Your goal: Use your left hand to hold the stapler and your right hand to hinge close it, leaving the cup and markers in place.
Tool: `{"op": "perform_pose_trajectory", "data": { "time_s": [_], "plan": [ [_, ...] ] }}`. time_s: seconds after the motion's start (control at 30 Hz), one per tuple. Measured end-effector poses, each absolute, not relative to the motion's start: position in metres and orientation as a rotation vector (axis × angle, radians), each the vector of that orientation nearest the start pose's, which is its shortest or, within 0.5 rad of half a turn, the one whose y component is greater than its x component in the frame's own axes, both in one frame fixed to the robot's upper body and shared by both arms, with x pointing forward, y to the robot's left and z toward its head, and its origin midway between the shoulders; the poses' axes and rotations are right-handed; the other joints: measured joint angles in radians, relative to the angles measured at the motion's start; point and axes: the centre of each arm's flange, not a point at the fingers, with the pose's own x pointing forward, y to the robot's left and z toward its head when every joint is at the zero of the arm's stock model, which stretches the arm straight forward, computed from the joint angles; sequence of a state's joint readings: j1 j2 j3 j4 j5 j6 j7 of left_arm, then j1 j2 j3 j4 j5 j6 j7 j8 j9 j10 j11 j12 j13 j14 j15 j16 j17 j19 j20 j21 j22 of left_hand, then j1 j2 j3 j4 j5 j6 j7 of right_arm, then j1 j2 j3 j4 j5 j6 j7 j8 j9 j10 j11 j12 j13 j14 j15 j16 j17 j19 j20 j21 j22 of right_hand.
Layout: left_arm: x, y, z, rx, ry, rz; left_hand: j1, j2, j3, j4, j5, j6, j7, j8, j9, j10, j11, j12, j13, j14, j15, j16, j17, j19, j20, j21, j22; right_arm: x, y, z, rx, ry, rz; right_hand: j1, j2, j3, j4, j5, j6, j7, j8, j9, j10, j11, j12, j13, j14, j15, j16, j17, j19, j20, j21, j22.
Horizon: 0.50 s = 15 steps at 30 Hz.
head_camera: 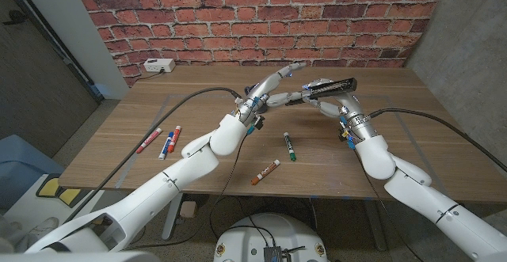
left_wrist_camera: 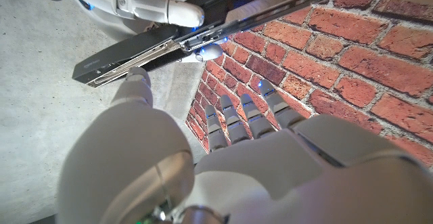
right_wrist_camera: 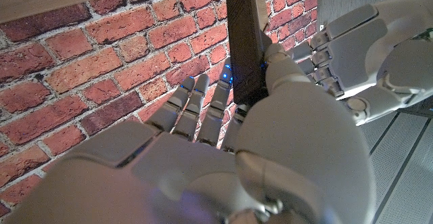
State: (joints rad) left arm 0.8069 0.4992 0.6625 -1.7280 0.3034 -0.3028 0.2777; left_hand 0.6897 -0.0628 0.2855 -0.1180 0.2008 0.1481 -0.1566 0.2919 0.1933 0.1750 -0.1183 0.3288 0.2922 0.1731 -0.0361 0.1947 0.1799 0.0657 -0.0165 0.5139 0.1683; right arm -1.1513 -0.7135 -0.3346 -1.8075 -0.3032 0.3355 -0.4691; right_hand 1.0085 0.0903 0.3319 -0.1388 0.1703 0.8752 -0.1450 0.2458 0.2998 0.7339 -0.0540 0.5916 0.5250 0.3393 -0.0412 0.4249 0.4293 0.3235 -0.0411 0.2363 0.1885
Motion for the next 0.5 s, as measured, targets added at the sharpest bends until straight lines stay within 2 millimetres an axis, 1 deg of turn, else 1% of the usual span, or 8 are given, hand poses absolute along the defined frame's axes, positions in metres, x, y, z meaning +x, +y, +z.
{"op": "perform_pose_trajectory", "data": {
  "time_s": [0.13,0.17,0.3,0.37,0.43,0.5],
  "plan": [
    [0.525,0.062,0.028,0.747,-1.185,-0.309,0.000,0.000,-0.003,-0.003,0.000,0.000,0.000,-0.004,0.000,0.005,0.005,-0.004,-0.004,0.000,0.000,0.000,-0.003,-0.002,-0.002,-0.008,-0.001,0.513,-0.233,-0.027,-0.780,-1.054,-0.039,0.000,0.000,0.000,0.000,0.000,0.004,0.004,-0.003,0.000,0.000,0.000,0.001,0.000,0.000,0.000,-0.004,0.000,0.000,0.000,0.000,0.000],
    [0.527,0.059,0.029,0.749,-1.189,-0.312,0.005,0.005,-0.003,-0.003,0.000,0.001,-0.001,-0.004,0.000,0.005,0.005,-0.004,-0.005,0.000,0.000,0.000,-0.003,-0.002,-0.002,-0.010,-0.001,0.514,-0.234,-0.027,-0.781,-1.051,-0.040,0.000,0.000,-0.002,0.002,0.000,0.004,0.004,-0.003,0.000,0.000,0.000,0.001,0.000,0.000,0.000,-0.004,0.000,0.000,0.000,0.000,0.000],
    [0.527,0.056,0.030,0.748,-1.204,-0.320,0.014,0.014,0.001,-0.007,0.000,0.014,-0.014,-0.004,0.000,0.005,0.005,-0.004,-0.008,0.000,0.000,0.000,-0.003,-0.001,-0.001,-0.015,-0.001,0.514,-0.233,-0.027,-0.784,-1.048,-0.043,0.000,0.000,-0.004,0.004,0.000,0.004,0.004,-0.003,0.005,0.000,0.000,0.001,0.000,0.000,0.000,-0.004,0.005,0.000,0.000,0.000,0.000],
    [0.528,0.054,0.031,0.746,-1.210,-0.324,0.019,0.018,0.001,-0.007,0.000,0.018,-0.018,-0.004,0.000,0.020,-0.001,-0.004,-0.009,0.000,0.000,0.000,-0.003,-0.001,-0.001,-0.021,-0.001,0.514,-0.233,-0.027,-0.784,-1.048,-0.043,0.000,0.000,-0.004,0.004,0.000,0.004,0.004,-0.003,0.005,0.000,0.000,0.001,0.000,0.000,0.000,-0.004,0.005,0.000,0.000,0.000,0.000],
    [0.527,0.053,0.033,0.743,-1.220,-0.328,0.019,0.018,0.001,-0.007,0.000,0.032,-0.020,-0.003,0.000,0.040,-0.019,-0.004,-0.013,0.000,0.000,0.000,-0.003,-0.001,-0.001,-0.026,-0.001,0.514,-0.233,-0.027,-0.786,-1.047,-0.044,0.000,0.000,-0.004,0.004,0.000,0.004,0.004,-0.004,0.005,0.000,0.000,0.001,0.000,0.000,0.000,-0.004,0.005,0.000,0.000,0.000,0.000],
    [0.526,0.052,0.033,0.741,-1.229,-0.332,0.019,0.018,-0.003,-0.011,0.000,0.042,-0.023,-0.003,0.000,0.060,-0.024,-0.003,-0.014,0.000,0.000,0.000,-0.003,0.003,0.003,-0.031,-0.001,0.514,-0.233,-0.027,-0.787,-1.046,-0.044,0.000,0.000,-0.004,0.004,0.000,0.004,0.004,-0.004,0.005,0.000,0.000,0.001,0.000,0.000,0.000,-0.004,0.005,0.000,0.000,0.000,0.000]
  ]
}}
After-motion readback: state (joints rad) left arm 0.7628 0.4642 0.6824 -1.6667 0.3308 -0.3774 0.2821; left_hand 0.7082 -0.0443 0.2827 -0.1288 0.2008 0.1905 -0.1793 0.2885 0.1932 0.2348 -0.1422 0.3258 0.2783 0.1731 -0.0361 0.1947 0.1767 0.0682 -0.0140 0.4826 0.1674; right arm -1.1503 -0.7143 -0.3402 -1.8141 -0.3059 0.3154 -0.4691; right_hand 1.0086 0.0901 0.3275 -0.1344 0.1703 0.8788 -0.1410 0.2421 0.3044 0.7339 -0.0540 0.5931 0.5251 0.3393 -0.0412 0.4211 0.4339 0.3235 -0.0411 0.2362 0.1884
